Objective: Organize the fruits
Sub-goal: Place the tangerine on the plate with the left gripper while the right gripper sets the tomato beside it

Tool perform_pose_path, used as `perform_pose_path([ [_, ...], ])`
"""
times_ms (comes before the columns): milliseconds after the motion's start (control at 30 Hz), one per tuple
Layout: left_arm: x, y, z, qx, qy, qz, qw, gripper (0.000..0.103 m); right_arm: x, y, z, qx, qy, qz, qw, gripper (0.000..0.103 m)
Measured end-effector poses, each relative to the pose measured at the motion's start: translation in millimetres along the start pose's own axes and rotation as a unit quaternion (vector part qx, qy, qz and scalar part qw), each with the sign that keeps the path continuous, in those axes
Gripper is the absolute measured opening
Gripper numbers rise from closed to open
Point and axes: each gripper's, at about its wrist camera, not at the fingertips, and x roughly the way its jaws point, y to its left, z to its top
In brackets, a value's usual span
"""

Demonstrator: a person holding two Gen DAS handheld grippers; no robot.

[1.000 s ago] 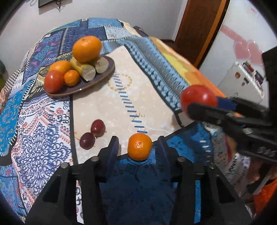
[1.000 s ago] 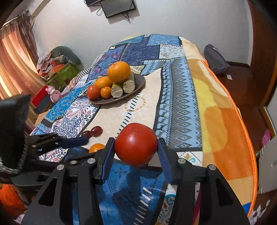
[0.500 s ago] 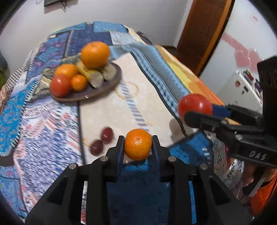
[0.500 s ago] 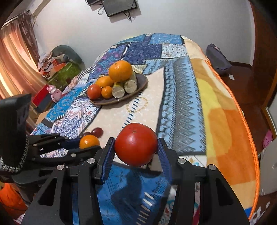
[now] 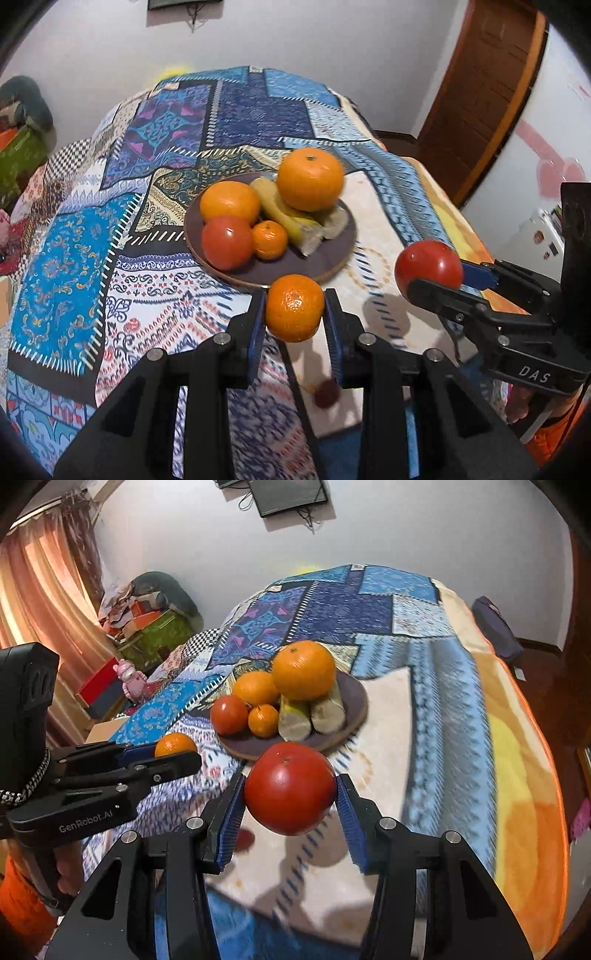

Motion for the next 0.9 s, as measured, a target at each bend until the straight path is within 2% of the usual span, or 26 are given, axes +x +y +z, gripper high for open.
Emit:
perform_pose_path([
  [133, 19.1, 10.1, 8.6, -0.008, 0.013, 0.000, 0.9999, 0.030, 22.6, -0.4, 14.5, -0.006, 0.008, -0.001, 1.000, 0.046],
  [333, 47.2, 5.3, 15.6, 0.009, 0.026, -0.002, 0.9996, 0.030, 52.1, -4.4, 24.0, -0.017, 0.029, -0.010, 0.999, 0.046],
  [900, 83.8, 15.5, 28.6, -0.011, 0.044, -0.007, 0.9989, 0.030, 73.8, -18.9, 29.5, -0.014, 0.040, -0.006, 0.999, 0.045],
])
